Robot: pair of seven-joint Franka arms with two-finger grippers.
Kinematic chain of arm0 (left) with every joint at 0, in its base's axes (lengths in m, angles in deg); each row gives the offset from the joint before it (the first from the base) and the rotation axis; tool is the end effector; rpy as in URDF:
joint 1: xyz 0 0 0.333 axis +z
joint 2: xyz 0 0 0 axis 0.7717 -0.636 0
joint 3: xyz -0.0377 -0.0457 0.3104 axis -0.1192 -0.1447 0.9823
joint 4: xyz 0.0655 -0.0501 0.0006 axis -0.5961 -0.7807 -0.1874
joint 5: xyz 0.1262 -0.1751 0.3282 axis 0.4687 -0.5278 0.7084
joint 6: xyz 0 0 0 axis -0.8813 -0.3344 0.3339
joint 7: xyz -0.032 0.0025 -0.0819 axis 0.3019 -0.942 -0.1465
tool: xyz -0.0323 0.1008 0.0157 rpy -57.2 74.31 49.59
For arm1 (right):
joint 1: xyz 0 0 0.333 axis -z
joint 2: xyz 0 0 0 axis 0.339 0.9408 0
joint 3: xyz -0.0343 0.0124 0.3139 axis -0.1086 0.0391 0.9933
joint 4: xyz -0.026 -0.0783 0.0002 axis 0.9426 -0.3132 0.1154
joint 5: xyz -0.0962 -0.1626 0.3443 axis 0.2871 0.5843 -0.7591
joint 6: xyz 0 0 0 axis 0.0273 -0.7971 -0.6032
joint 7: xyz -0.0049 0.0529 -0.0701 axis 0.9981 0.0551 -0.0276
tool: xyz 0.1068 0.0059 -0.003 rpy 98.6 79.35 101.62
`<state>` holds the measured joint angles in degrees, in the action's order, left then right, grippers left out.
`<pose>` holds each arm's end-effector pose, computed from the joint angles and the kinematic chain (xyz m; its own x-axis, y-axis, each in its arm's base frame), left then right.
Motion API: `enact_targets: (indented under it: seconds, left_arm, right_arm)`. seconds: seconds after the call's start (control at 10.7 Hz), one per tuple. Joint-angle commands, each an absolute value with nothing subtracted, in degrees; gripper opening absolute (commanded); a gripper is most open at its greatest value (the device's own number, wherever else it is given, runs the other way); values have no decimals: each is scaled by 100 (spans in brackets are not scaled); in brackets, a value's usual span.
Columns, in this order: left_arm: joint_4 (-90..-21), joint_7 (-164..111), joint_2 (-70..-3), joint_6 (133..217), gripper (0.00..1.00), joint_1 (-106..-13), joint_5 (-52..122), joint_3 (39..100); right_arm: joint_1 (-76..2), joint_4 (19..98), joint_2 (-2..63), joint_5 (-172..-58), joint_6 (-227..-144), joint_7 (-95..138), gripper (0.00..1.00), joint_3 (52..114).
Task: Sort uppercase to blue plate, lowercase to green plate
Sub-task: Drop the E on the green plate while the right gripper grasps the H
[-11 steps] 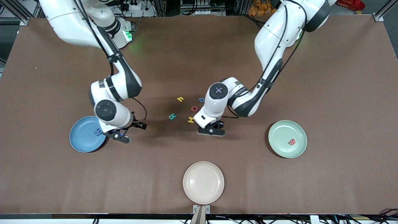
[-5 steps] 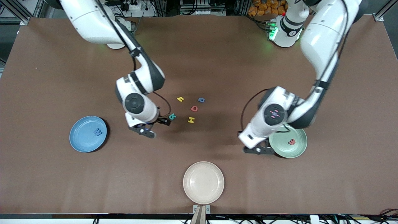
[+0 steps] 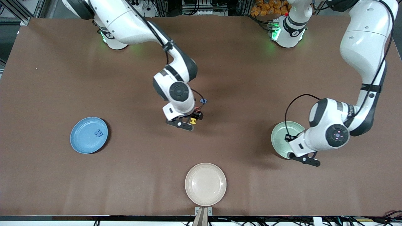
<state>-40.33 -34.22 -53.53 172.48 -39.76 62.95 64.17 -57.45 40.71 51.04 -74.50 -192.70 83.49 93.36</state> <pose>0.6937 -0.0900 0.2495 0.9339 -0.3258 -0.1475 -0.3295 -0.9442 -0.0007 0.5435 0.4774 0.2355 0.9707 -0.2381 -0.0316 -0.2369 -0.9709 0.0362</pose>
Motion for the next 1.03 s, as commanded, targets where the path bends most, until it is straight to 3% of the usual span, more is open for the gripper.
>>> enact_targets:
  seconds: [0.0,0.37,0.47,0.65,0.93]
  left_arm:
    - [-4301,-3513,-5299,17271,0,-4005,6437,6628]
    - [-4627,-3407,-5282,17289,0,-4005,6384,6734]
    - [-4628,-3381,-5291,17297,24,-4005,6384,6743]
    - [-4593,-3136,-5256,17289,100,-4066,6384,6734]
    - [-4548,-2504,-5107,17227,100,-4320,6376,6611]
  right_arm:
    - [-5840,3360,5750,-6952,-19187,8310,100,9297]
    - [-5919,3148,6016,-6916,-19213,8160,100,9297]
    - [-5910,3148,6033,-6916,-19222,8169,100,9297]
    - [-5901,3156,6095,-6925,-19406,8178,100,9297]
    - [-5892,3192,6104,-6942,-19407,8230,100,9297]
